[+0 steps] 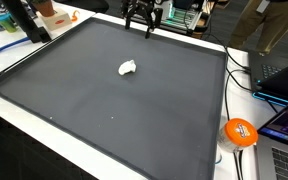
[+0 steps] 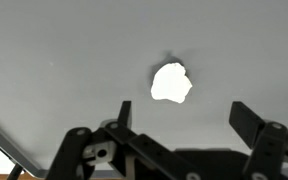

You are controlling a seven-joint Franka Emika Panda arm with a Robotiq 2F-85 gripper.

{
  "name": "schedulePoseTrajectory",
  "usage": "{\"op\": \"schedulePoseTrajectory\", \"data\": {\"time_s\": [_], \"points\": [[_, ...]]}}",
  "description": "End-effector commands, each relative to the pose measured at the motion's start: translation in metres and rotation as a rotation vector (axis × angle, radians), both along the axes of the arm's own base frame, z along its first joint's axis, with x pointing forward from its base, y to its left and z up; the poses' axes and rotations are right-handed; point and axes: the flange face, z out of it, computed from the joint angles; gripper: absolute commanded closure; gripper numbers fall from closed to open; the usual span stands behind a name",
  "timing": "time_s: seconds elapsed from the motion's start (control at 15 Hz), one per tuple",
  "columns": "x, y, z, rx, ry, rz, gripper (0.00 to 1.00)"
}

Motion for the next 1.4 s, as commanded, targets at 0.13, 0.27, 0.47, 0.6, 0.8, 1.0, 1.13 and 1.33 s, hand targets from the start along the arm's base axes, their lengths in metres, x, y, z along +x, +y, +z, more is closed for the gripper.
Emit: {"op": "schedulePoseTrajectory", "data": {"time_s": [0.13, 0.27, 0.47, 0.6, 0.8, 1.0, 1.13, 1.33], "points": [[0.000, 0.007, 0.004, 0.003, -0.003, 0.022, 0.00], [-0.001, 0.008, 0.000, -0.016, 0.001, 0.031, 0.00], [0.005, 0.015, -0.001, -0.021, 0.037, 0.016, 0.00], [0.015, 0.026, 0.001, -0.003, 0.094, 0.004, 0.00], [0.042, 0.037, 0.005, 0.024, 0.222, 0.003, 0.00], [0.079, 0.033, 0.011, -0.020, 0.261, 0.004, 0.00], [0.105, 0.021, 0.012, -0.052, 0.247, -0.015, 0.00], [0.104, 0.017, 0.017, -0.028, 0.246, -0.021, 0.00]]}}
